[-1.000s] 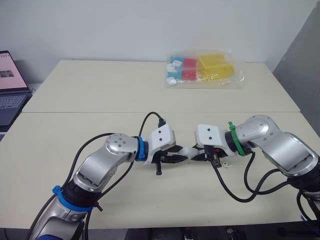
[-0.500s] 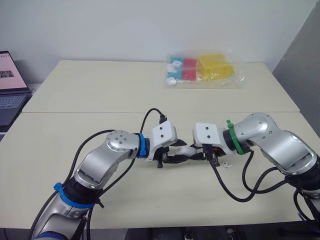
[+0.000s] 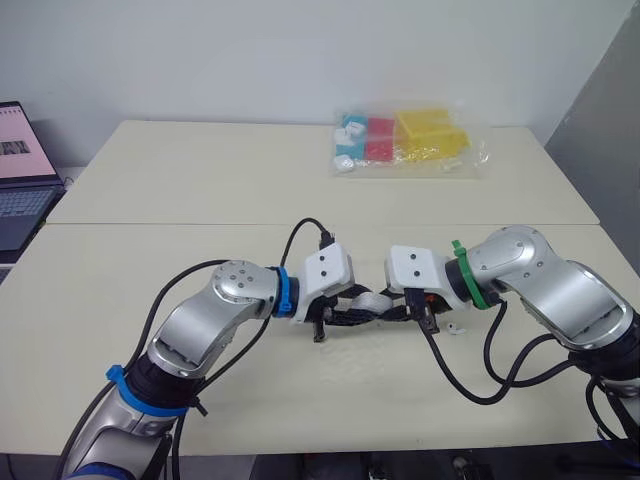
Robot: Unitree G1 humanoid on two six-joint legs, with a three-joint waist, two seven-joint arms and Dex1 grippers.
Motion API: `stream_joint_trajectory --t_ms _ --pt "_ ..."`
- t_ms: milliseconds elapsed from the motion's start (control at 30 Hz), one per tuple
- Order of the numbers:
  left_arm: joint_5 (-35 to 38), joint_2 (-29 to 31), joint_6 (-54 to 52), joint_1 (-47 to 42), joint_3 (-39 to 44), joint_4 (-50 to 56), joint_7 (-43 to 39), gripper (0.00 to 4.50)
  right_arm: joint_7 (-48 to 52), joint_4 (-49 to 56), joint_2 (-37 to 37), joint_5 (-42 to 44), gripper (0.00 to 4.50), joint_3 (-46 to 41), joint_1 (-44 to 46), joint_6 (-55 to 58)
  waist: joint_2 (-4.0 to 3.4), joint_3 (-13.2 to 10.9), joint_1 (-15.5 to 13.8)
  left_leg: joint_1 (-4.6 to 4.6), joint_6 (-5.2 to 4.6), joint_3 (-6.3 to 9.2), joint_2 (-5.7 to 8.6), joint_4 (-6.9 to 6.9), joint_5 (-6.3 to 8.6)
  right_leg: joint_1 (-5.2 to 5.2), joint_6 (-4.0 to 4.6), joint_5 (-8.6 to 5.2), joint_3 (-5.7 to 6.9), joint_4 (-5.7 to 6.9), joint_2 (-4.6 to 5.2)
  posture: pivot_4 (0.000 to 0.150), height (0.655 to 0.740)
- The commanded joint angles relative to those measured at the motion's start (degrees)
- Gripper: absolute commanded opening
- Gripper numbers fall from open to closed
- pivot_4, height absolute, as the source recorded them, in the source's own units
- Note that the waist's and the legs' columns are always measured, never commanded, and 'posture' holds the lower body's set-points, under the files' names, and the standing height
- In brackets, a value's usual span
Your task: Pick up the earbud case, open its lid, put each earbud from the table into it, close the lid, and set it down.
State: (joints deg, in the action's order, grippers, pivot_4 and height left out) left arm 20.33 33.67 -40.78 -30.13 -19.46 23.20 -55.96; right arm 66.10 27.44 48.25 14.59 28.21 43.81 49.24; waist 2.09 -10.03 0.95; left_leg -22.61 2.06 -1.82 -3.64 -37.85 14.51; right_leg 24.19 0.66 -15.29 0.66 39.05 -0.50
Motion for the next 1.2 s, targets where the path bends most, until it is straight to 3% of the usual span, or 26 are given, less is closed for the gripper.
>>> stream_joint_trajectory --t_ms 33,233,267,367,533,567,700,800,967,1200 --pt "0.39 -0.03 0.46 -1.19 0.73 1.71 0.17 0.84 0.55 1.88 -0.05 0.19 0.76 -1.43 1.08 -1.18 0.00 0.00 0.00 0.00 0.00 0.00 0.00 0.00 0.00 0.00 0.00 0.00 -0.01 0.00 0.00 0.150 0.7354" --pt "0.28 0.06 0.42 -0.92 0.59 1.78 -0.03 0.84 1.17 1.95 0.33 0.70 0.76 -1.87 1.08 -0.51 0.00 0.00 0.00 0.00 0.00 0.00 0.00 0.00 0.00 0.00 0.00 0.00 0.00 0.00 -0.01 0.150 0.7354" --pt "0.21 -0.13 0.49 -0.76 0.66 1.65 0.20 0.84 2.03 2.18 1.05 1.11 1.50 -2.20 0.94 -0.75 0.00 0.00 0.00 0.00 0.00 0.00 0.00 0.00 0.00 0.00 0.00 0.00 0.00 0.00 0.00 0.150 0.7354" --pt "-0.11 -0.54 1.01 -0.10 0.94 0.85 1.08 0.83 3.89 2.32 3.44 1.19 2.43 -3.10 0.40 -1.98 0.00 0.00 -0.04 -0.02 0.00 0.01 0.00 -0.01 0.00 0.00 0.00 0.00 0.00 0.00 0.00 0.150 0.7354" --pt "0.27 -0.95 3.13 2.15 2.01 -0.87 1.64 0.83 5.12 1.03 7.24 0.40 4.35 -5.42 -0.47 -5.02 0.00 0.00 -0.03 0.01 0.00 0.01 0.00 0.00 0.00 0.00 0.00 0.00 -0.02 -0.01 0.00 0.150 0.7354" --pt "0.77 -1.45 3.67 2.85 2.63 -1.27 1.86 0.83 5.37 0.81 8.02 0.38 4.50 -6.09 -0.78 -5.80 0.00 0.00 -0.03 0.01 -0.01 0.00 0.00 0.00 0.00 0.00 0.00 0.00 -0.01 -0.01 0.00 0.150 0.7354" --pt "2.29 -5.38 12.49 9.73 6.52 -5.35 1.90 0.83 7.08 0.22 13.94 0.28 4.50 -13.24 -5.14 -13.61 -0.03 0.01 -0.47 -0.01 -0.01 -0.02 0.00 0.00 0.01 0.00 0.00 0.00 -0.01 -0.04 0.01 0.150 0.7354" --pt "6.19 -11.68 17.54 12.06 11.51 -7.31 4.03 0.83 3.61 0.24 10.34 1.37 4.50 -18.36 -7.82 -21.08 -0.02 0.01 -0.49 0.01 -0.01 -0.02 -0.01 -0.04 0.01 0.00 0.00 0.01 -0.07 -0.03 0.04 0.150 0.7354" --pt "3.32 -12.15 24.55 13.40 10.91 -9.55 2.06 0.83 -1.20 3.15 3.09 5.09 4.50 -23.08 -11.77 -23.00 -0.03 0.02 -0.57 0.10 0.00 -0.04 -0.02 -0.04 0.00 -0.12 -0.01 0.06 0.03 0.03 0.01 0.150 0.7354" --pt "1.63 -12.41 31.45 12.18 8.91 -10.42 -0.74 0.83 -6.30 2.70 -0.71 2.01 4.50 -19.52 -9.39 -20.52 -0.04 0.02 -0.65 0.09 0.00 -0.08 0.02 -0.08 0.00 -0.11 -0.09 0.13 -0.08 0.00 0.05 0.150 0.7354"
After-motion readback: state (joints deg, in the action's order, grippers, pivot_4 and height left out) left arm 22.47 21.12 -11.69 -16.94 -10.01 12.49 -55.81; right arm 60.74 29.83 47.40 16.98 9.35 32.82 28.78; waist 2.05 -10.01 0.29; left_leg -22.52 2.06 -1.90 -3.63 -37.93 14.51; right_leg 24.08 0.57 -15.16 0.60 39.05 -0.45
